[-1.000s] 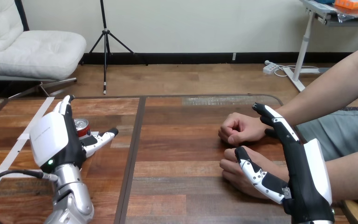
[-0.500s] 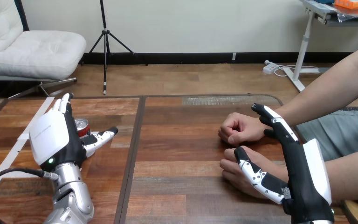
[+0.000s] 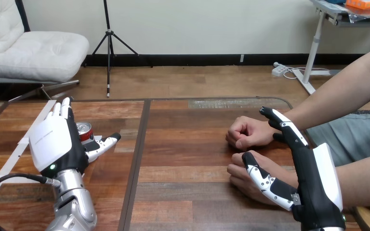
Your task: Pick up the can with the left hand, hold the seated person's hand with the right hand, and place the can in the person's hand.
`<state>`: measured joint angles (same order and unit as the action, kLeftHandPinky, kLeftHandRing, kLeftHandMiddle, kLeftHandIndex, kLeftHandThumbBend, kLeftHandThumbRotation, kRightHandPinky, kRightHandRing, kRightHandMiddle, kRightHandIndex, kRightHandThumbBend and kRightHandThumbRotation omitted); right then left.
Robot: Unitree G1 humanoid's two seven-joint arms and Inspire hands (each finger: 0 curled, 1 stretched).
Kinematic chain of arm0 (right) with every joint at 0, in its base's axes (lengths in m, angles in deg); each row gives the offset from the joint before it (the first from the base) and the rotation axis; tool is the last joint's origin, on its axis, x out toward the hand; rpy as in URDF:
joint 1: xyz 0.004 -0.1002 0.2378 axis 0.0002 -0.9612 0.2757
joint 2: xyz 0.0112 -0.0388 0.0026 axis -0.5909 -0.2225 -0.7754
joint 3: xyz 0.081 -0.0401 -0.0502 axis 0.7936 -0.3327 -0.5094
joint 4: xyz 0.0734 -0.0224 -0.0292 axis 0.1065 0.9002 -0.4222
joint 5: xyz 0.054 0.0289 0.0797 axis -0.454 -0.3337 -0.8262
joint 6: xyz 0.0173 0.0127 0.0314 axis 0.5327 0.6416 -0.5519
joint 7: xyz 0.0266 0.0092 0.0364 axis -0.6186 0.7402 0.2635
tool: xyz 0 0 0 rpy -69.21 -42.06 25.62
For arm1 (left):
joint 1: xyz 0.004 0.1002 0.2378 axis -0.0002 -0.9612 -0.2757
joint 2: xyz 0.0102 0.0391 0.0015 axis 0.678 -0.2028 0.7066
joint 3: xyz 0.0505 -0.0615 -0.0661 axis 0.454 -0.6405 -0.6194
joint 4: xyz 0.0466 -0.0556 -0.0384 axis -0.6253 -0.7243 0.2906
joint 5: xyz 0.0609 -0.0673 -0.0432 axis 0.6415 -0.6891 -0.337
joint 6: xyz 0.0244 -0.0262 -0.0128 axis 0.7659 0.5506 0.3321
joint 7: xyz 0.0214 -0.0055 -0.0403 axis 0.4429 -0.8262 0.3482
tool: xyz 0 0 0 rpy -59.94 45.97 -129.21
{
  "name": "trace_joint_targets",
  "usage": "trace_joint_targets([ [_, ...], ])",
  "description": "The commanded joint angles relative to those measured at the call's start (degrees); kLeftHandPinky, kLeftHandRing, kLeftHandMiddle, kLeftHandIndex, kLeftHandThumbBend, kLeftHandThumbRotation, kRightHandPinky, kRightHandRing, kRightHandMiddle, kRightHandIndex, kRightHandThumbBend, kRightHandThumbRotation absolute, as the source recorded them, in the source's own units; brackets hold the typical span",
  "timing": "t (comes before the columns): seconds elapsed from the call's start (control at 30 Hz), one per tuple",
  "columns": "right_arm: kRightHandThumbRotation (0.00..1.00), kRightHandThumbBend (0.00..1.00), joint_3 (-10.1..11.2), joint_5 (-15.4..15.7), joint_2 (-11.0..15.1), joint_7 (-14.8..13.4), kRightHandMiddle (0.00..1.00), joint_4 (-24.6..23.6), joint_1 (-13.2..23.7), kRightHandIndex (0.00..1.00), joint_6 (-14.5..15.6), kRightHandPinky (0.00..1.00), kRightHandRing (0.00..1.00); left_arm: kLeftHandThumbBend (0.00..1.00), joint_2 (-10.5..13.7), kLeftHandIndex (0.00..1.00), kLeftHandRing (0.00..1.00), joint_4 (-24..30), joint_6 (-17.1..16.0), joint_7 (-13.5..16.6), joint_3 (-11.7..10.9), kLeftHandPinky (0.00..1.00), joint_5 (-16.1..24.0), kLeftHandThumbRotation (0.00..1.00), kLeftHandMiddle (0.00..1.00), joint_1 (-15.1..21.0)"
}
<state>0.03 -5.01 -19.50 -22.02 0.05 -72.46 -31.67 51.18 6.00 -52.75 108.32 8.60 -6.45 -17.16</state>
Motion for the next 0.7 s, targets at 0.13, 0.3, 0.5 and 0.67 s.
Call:
trace_joint_targets([
  [0.13,0.00,0.45,0.7,-0.1,0.5,0.2,0.89,-3.1,2.8,0.86,0.0,0.84,0.89,0.91,1.6,0.92,0.91,-0.1,1.0,1.9,1.1,0.87,1.3,0.45,0.93,5.2],
  [0.3,0.00,0.45,0.8,-0.5,0.7,0.6,0.89,-2.9,2.9,0.86,-0.5,0.84,0.89,0.91,1.6,0.92,0.92,-0.2,2.1,2.0,1.5,0.87,1.6,0.45,0.94,5.3],
  [0.5,0.00,0.44,0.7,-0.7,0.7,0.9,0.90,-3.1,2.8,0.86,-0.4,0.84,0.89,0.90,1.8,0.91,0.90,-0.4,3.1,2.6,2.0,0.86,2.1,0.45,0.92,5.3],
  [0.67,0.00,0.45,0.8,-1.0,0.7,1.1,0.90,-3.0,2.9,0.86,-0.5,0.84,0.89,0.89,2.0,0.90,0.88,-0.5,3.0,2.5,1.9,0.84,1.9,0.43,0.90,5.4],
])
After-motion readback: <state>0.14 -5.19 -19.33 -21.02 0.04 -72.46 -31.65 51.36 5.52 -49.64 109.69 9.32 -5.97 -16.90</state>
